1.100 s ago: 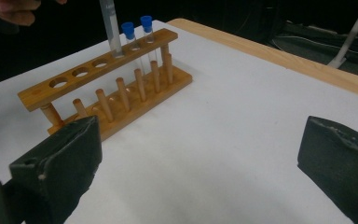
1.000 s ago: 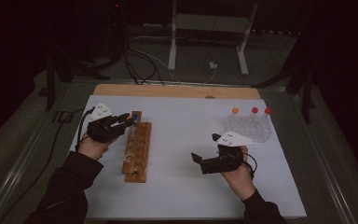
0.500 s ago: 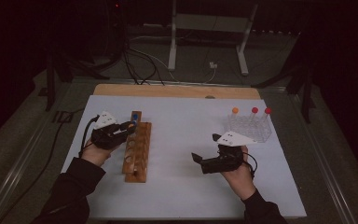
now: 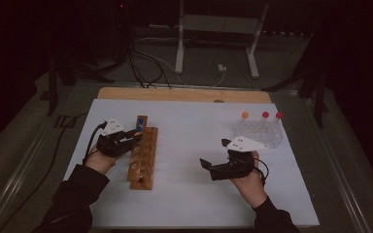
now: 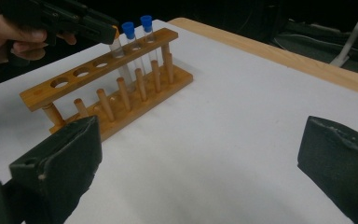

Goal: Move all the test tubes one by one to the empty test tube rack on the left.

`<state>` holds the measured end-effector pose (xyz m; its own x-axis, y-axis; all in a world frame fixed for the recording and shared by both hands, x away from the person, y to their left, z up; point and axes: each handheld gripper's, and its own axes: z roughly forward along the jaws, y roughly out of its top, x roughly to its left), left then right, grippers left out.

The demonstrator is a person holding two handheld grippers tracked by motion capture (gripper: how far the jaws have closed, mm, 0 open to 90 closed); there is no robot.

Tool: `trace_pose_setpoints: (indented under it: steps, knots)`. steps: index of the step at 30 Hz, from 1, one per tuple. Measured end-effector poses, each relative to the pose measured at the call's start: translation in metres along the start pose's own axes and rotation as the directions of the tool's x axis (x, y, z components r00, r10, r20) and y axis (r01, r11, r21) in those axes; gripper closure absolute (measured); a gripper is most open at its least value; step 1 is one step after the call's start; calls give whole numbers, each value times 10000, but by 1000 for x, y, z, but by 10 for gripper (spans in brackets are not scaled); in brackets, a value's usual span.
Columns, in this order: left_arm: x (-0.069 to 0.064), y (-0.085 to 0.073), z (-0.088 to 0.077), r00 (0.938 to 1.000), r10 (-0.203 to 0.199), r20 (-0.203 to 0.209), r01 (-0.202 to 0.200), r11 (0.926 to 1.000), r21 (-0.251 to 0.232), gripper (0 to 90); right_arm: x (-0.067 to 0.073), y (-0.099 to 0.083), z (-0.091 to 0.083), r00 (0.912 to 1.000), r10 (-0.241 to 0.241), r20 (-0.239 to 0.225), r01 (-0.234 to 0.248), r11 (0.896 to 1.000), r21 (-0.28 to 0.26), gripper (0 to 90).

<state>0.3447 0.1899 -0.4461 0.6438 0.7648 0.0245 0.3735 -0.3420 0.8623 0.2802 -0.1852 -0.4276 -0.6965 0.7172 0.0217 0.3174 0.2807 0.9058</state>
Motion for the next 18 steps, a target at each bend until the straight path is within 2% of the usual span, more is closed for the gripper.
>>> trace_pose_setpoints:
  steps: [2,5,8,10,13,16,18]
  knots:
    - [0,1,-1,10000,-4,55,4,10000,51,691,-1,1,-1,10000,0,45,0,10000,-33,0]
    - [-3,4,-7,9996,58,270,-56,9999,-110,549,-3,3,-3,9999,-16,100,18,9999,-133,0]
    - [-7,6,-11,9993,214,304,-208,9996,-179,477,-6,5,-4,9998,-42,203,46,9998,-195,0]
    - [-10,7,-16,9983,258,526,-240,9991,-349,437,-10,7,-5,9996,-36,273,42,9997,-252,0]
    - [-17,8,-25,9949,451,898,-401,9976,-560,365,-19,11,-9,9990,-29,453,45,9994,-356,0]
    - [-20,8,-29,9913,342,1272,-271,9980,-570,264,-31,14,-12,9969,-4,781,35,9992,-400,0]
    - [-22,8,-31,9896,334,1397,-248,9977,-626,230,-40,15,-15,9957,133,915,-95,9990,-428,0]
